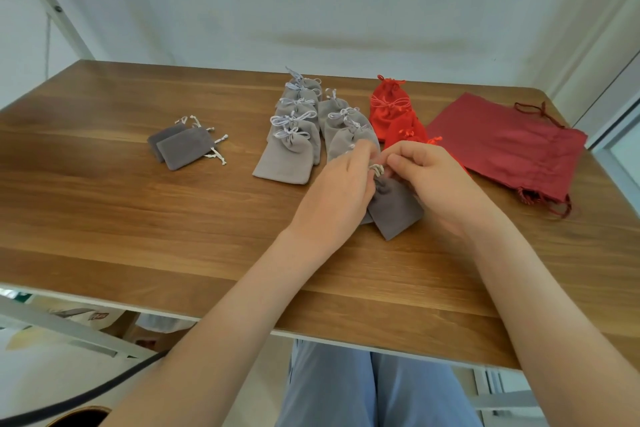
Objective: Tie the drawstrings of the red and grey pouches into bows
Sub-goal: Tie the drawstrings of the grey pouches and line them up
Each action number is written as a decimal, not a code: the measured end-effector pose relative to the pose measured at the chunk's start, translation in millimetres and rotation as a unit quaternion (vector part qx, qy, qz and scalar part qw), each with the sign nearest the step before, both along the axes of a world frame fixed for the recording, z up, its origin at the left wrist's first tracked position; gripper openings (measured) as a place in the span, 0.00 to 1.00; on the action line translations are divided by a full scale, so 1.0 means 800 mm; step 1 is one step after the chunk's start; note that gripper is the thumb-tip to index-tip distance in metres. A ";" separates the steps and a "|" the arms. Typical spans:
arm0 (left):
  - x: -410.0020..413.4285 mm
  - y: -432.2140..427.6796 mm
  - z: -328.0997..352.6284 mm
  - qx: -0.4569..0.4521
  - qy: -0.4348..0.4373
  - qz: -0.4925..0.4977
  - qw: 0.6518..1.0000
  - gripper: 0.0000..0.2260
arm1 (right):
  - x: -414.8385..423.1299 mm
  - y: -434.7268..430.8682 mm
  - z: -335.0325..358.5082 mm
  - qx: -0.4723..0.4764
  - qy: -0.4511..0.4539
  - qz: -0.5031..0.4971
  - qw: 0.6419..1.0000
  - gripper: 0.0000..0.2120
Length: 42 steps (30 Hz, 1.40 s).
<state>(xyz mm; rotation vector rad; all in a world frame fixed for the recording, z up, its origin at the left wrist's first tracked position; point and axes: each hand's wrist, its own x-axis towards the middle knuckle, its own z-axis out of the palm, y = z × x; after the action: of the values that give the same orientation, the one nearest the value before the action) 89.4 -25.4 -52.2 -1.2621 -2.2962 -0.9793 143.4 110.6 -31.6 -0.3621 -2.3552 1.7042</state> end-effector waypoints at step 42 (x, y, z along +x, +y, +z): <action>-0.005 -0.006 -0.015 0.144 -0.041 -0.012 0.989 0.09 | -0.004 -0.007 -0.007 -0.041 0.091 0.040 0.994 0.05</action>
<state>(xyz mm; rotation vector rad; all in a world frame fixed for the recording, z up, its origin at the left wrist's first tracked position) 85.4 -30.5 -64.1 -1.1499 -2.1055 -1.3392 140.5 105.3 -36.9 -0.1195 -2.2035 1.7902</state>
